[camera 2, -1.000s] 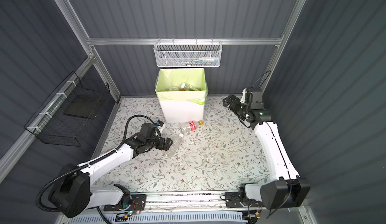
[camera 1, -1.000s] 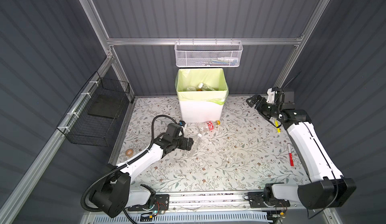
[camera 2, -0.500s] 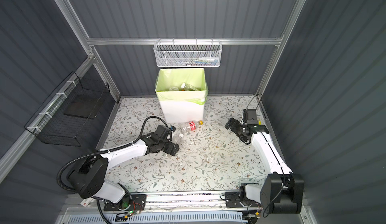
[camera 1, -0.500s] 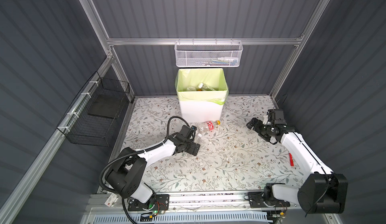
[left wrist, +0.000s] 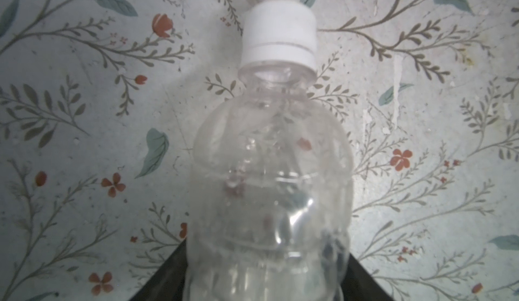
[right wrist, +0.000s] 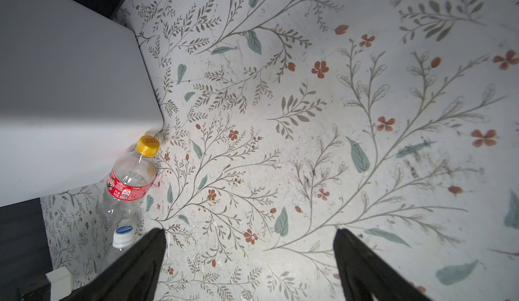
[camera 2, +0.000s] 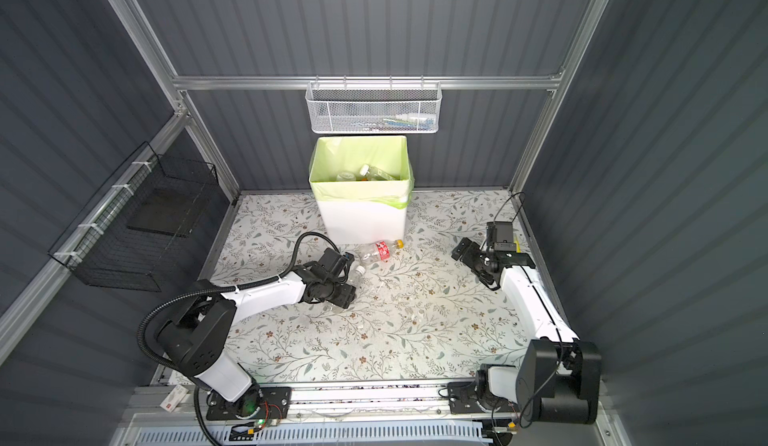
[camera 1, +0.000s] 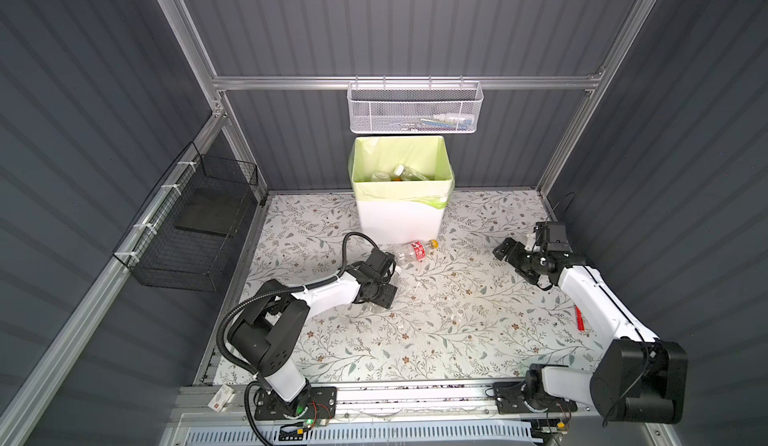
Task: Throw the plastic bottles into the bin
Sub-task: 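Grasp the clear white-cap bottle on the table with the left gripper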
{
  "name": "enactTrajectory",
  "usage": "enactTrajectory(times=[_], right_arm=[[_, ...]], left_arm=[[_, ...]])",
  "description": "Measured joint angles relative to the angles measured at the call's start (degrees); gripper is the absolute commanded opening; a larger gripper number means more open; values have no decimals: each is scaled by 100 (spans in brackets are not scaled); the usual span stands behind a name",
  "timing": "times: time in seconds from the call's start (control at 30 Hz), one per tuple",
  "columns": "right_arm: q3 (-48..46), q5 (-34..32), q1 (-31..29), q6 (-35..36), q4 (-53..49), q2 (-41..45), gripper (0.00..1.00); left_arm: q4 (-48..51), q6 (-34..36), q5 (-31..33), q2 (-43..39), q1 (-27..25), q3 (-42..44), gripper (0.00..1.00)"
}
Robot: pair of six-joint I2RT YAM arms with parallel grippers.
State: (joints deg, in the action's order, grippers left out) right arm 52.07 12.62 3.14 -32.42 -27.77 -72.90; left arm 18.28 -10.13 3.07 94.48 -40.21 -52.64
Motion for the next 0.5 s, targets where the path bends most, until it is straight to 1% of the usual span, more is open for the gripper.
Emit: enactTrajectory(times=[0.13,0.23,0.37,0.5], right_arm=[[0,33,31,-4,57,0,94],[0,85,33,-9,83,0,93],[-7,138,33,-11,98,-2,92],[-46,162,37,-9,105,-2,92]], left_arm=[[9,-63,-2,-57,0,-13,58],[-46,-155,0,-280,0,81,57],[-184,-422,2,-837,0,490,56],[-411,-968,42,-1615,11,1196,56]])
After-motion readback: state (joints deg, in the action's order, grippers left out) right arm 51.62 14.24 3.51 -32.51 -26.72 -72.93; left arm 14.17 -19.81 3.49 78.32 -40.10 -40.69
